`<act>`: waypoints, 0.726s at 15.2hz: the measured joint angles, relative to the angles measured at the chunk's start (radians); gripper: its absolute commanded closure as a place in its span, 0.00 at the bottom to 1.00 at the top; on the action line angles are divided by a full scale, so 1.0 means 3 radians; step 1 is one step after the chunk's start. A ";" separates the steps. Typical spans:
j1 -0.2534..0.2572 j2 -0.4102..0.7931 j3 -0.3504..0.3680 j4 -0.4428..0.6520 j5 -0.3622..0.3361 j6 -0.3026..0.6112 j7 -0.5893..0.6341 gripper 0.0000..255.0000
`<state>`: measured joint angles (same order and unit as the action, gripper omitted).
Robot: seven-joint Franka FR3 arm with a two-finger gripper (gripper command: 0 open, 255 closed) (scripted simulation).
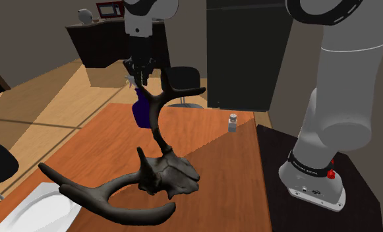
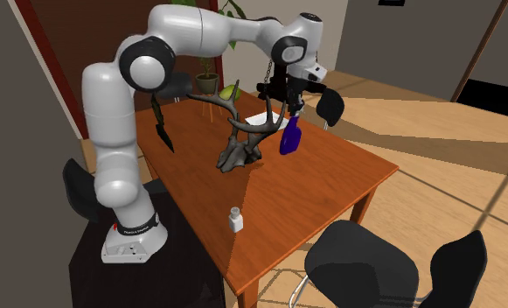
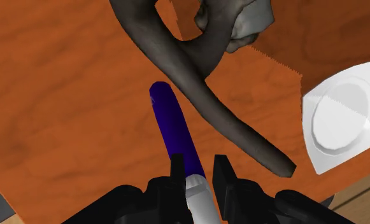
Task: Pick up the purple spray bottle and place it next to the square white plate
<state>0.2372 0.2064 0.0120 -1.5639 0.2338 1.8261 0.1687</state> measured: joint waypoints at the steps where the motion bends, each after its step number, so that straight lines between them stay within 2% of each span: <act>1: 0.0036 -0.0014 0.0021 -0.0026 -0.0008 0.0030 0.0057 1.00; 4: 0.0145 -0.0023 0.0081 0.0008 -0.0038 0.0137 0.0253 1.00; 6: 0.0257 -0.0020 0.0151 -0.0011 -0.0066 0.0427 0.0427 1.00; 9: 0.0397 0.0054 0.0241 0.0132 -0.0115 0.0476 0.0670 1.00; 11: 0.0486 0.0115 0.0298 0.0181 -0.0144 0.0626 0.0810 1.00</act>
<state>0.3829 0.2408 0.1015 -1.5097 0.1905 2.0138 0.4116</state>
